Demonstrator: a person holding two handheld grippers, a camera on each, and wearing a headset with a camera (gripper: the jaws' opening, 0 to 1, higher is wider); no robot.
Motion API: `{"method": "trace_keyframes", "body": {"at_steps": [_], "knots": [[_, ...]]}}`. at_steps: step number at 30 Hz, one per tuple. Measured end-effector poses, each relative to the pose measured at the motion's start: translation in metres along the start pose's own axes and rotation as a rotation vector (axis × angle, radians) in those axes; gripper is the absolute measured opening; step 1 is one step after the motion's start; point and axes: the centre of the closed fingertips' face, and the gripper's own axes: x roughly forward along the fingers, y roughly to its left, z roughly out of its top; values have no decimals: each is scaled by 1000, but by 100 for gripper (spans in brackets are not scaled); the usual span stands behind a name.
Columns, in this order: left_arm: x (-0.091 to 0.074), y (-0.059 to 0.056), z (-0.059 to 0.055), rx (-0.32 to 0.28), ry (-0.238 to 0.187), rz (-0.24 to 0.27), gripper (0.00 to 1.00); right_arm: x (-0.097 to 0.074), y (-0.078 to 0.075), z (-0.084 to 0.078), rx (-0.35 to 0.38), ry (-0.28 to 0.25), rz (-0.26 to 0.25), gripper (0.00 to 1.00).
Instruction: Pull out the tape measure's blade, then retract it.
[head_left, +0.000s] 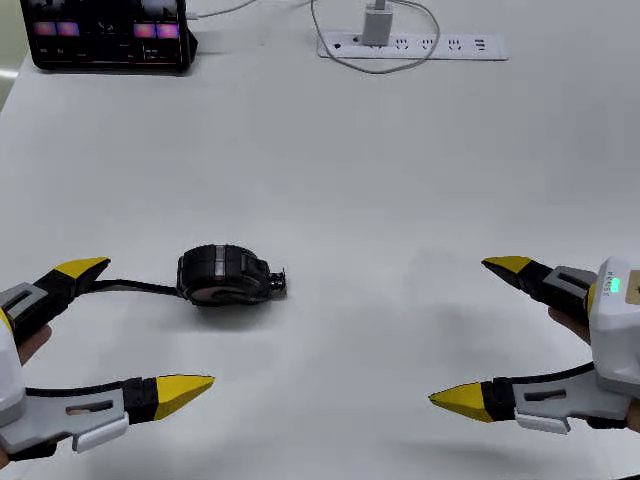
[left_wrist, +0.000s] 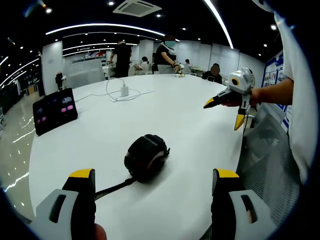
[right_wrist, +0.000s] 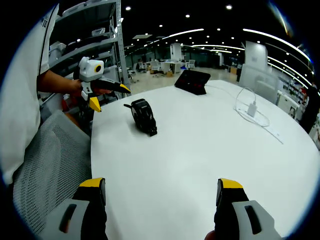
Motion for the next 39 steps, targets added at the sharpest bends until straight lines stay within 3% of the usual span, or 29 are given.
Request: {"method": "trace_keyframes", "body": {"at_steps": [21, 39], "knots": [[14, 8, 6, 48, 9, -12, 93, 19, -9, 10, -56, 6, 33, 92], [32, 15, 0, 113, 45, -40, 93, 41, -17, 14, -99, 16, 68, 92]]}}
